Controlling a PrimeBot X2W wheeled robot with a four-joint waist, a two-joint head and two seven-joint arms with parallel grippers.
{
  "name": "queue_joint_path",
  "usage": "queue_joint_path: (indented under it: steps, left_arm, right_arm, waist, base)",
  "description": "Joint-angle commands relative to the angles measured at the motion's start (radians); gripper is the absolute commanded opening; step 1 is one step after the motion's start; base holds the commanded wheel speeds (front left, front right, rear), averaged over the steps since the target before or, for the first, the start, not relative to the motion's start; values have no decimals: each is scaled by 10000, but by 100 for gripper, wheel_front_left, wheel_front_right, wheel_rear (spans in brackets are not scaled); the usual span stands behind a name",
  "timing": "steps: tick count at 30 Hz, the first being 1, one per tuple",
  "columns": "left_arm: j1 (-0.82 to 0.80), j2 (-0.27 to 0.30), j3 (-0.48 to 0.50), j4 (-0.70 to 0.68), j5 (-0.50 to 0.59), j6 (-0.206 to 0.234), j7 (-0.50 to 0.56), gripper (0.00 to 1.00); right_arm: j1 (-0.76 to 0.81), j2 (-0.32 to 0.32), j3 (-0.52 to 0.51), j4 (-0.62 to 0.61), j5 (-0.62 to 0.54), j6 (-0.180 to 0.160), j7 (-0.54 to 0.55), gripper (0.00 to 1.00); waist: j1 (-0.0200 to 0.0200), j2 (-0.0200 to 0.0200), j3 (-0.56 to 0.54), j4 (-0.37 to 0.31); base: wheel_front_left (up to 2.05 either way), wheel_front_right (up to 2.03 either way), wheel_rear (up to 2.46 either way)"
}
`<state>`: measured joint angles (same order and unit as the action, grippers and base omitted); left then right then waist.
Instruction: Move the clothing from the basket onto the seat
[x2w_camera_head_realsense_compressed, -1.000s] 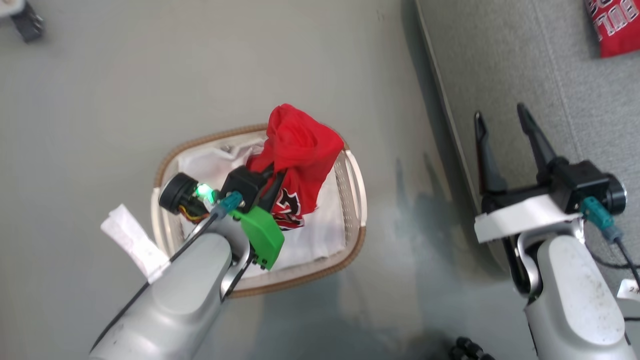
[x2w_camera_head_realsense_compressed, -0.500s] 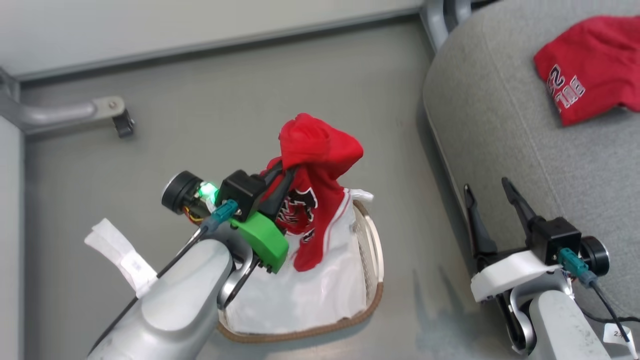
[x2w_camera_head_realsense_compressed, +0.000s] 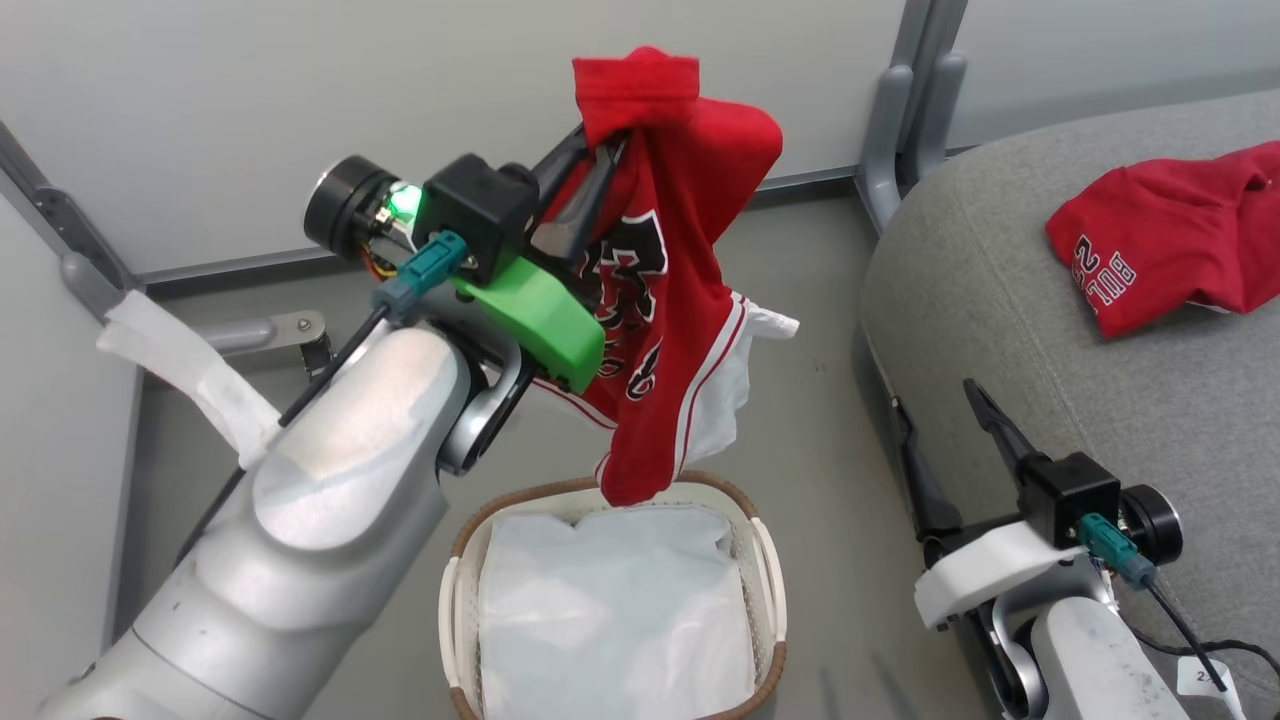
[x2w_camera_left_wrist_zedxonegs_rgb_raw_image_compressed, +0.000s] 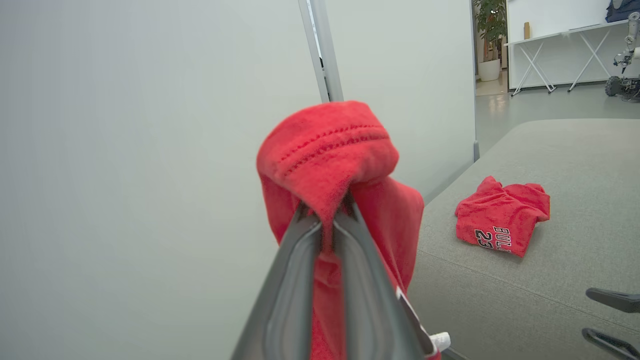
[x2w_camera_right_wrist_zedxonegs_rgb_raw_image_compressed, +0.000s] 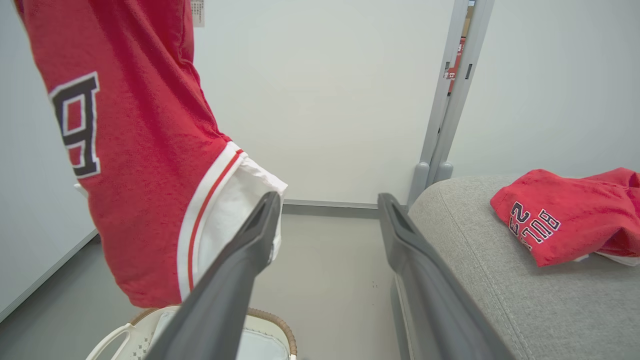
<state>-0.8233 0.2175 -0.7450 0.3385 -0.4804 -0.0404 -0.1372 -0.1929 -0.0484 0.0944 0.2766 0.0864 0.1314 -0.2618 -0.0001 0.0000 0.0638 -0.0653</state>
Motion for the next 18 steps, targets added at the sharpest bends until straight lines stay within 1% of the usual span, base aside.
queue_joint_path:
  steps: [1, 9, 18]
  left_arm:
    - [-322, -9, 88, -61, -12, 63, 92, 0]
    - [-1036, -68, 390, -157, -271, 70, 304, 0]
    - [-887, -63, 203, -251, -356, -7, 333, 0]
  right_arm:
    - [-132, -38, 95, 5, 4, -14, -48, 100]
    - [-685, -37, 825, -62, 118, -14, -48, 100]
    - [-1351, -38, 1474, 75, 4, -14, -48, 100]
  waist:
    - [1, 0, -152, 27]
    - [1, 0, -332, -101]
    - [1, 0, -388, -38]
  base:
    - [0, 0, 0]
    - [0, 0, 0]
    - [0, 0, 0]
